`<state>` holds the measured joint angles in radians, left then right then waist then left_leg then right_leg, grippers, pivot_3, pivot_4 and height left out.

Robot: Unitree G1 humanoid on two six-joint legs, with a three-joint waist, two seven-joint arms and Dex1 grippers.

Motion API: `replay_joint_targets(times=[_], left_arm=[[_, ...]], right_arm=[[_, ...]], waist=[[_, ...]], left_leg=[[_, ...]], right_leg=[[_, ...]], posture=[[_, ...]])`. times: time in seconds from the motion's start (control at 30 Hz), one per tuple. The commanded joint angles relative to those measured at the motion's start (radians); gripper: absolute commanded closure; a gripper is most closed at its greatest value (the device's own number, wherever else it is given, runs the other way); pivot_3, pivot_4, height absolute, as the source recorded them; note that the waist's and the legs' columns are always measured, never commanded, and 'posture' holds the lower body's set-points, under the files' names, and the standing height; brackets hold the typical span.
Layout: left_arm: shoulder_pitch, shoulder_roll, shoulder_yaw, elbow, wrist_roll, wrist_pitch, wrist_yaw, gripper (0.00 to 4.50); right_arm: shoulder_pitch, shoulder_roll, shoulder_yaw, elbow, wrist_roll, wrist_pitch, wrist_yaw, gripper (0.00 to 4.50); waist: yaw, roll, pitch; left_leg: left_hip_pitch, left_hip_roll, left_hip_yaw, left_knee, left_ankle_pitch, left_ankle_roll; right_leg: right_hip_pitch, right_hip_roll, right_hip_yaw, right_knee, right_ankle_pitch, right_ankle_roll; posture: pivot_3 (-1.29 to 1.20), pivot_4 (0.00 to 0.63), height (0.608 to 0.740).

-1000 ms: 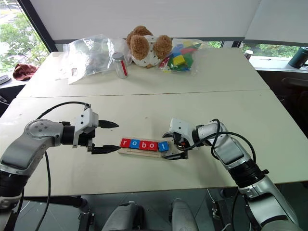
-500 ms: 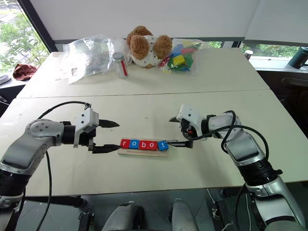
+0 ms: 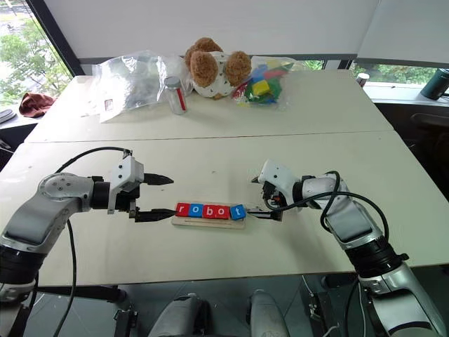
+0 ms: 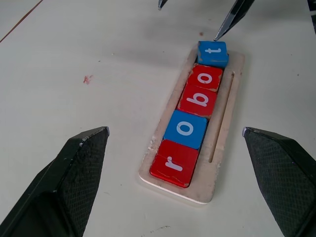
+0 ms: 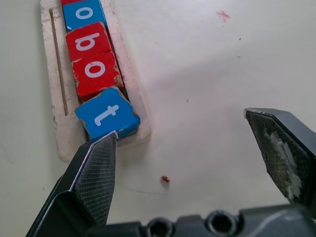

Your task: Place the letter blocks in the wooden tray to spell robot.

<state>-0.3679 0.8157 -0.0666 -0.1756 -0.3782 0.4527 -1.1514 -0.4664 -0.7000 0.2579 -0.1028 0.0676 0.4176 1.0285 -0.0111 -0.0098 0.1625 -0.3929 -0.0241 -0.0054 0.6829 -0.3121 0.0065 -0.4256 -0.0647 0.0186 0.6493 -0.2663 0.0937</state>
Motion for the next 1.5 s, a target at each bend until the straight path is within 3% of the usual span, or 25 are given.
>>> replay_joint_targets(times=[0.03, 0.83, 0.93, 1.07, 1.3, 1.5], left_arm=[[-0.012, 0.001, 0.005, -0.025, -0.002, 0.000, 0.004, 0.00], [-0.021, -0.006, -0.001, -0.018, 0.008, -0.008, 0.004, 0.00], [-0.011, -0.005, 0.006, -0.025, 0.005, -0.010, 0.003, 0.00], [0.017, -0.014, 0.060, -0.015, -0.033, 0.014, 0.027, 0.00], [0.230, 0.021, 0.288, 0.077, -0.087, 0.049, 0.089, 0.00], [0.362, -0.041, 0.375, 0.070, -0.119, 0.055, 0.160, 0.00]], right_arm=[[0.001, 0.001, -0.004, -0.003, -0.002, -0.024, 0.001, 0.05], [-0.008, 0.016, -0.010, -0.039, -0.008, -0.004, -0.018, 0.05], [-0.022, 0.021, -0.086, -0.038, 0.043, 0.048, -0.044, 0.05], [0.001, 0.060, -0.273, -0.111, 0.259, 0.269, -0.074, 0.05], [0.298, -0.044, -0.657, -0.258, 0.505, 0.520, -0.077, 0.05], [0.485, -0.087, -0.681, -0.291, 0.523, 0.489, -0.073, 0.05]], waist=[[0.000, 0.000, 0.000], [0.000, 0.000, 0.000], [0.000, 0.000, 0.000], [0.000, 0.000, 0.000], [0.003, 0.000, 0.000], [-0.001, 0.000, -0.001]], left_leg=[[0.000, 0.000, 0.000, 0.000, 0.000, 0.000], [0.000, 0.000, 0.000, 0.000, 0.000, 0.000], [0.000, 0.000, 0.000, 0.000, 0.000, 0.000], [0.000, 0.000, 0.000, 0.000, 0.000, 0.000], [0.000, 0.001, -0.002, -0.003, -0.001, 0.001], [0.003, 0.001, 0.000, -0.002, -0.001, 0.001]], right_leg=[[0.000, 0.000, 0.000, 0.000, 0.000, 0.000], [0.000, 0.000, 0.000, 0.000, 0.000, 0.000], [0.000, 0.000, 0.000, 0.000, 0.000, 0.000], [0.000, 0.000, 0.000, 0.000, 0.000, 0.000], [0.000, -0.001, 0.000, -0.001, 0.000, 0.000], [0.003, -0.002, 0.001, -0.001, 0.001, -0.001]], posture=[[0.00, 0.150, 0.740], [0.00, 0.150, 0.740], [0.00, 0.150, 0.740], [0.00, 0.150, 0.740], [0.00, 0.150, 0.740], [0.00, 0.150, 0.740]])
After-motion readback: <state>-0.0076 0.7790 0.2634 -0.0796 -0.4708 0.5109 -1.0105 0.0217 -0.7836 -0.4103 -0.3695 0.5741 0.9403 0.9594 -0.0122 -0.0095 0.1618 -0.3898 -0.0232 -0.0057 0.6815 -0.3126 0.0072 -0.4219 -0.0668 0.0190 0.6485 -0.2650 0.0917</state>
